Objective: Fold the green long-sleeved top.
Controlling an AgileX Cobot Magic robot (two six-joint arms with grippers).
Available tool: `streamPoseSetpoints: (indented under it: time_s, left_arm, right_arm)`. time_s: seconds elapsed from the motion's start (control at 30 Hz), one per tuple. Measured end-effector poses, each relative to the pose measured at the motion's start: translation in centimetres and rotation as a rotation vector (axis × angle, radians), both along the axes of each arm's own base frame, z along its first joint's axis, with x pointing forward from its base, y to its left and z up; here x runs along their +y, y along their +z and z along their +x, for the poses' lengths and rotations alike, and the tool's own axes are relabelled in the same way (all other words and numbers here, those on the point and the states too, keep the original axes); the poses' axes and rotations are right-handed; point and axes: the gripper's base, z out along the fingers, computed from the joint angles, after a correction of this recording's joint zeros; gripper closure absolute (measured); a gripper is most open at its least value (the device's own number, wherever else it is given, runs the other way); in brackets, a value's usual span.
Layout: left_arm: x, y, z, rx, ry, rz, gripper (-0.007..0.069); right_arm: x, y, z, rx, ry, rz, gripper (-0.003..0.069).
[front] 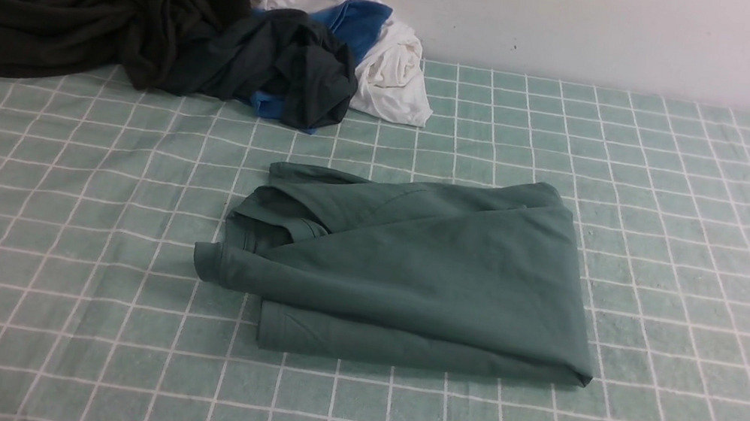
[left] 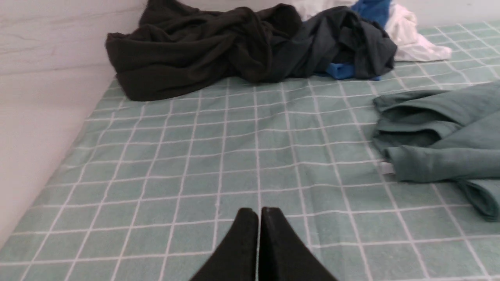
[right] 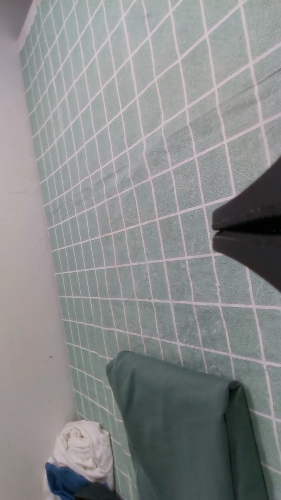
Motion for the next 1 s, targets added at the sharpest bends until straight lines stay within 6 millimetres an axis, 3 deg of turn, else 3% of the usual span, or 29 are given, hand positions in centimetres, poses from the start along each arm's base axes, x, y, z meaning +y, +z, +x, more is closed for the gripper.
streamPoseSetpoints:
  time_s: [0.23, 1.0]
  left_arm:
    - [0.2, -5.5, 0.3, 0.072, 0.026, -0.012, 0.0628]
    - [-0.2, -5.5, 0.4, 0.050, -0.038, -0.041, 0.0628]
  right_arm:
    - [0.0, 0.0, 0.0, 0.000, 0.000, 0.000, 0.0672]
    - [0.0, 0.0, 0.0, 0.003, 0.000, 0.000, 0.0673]
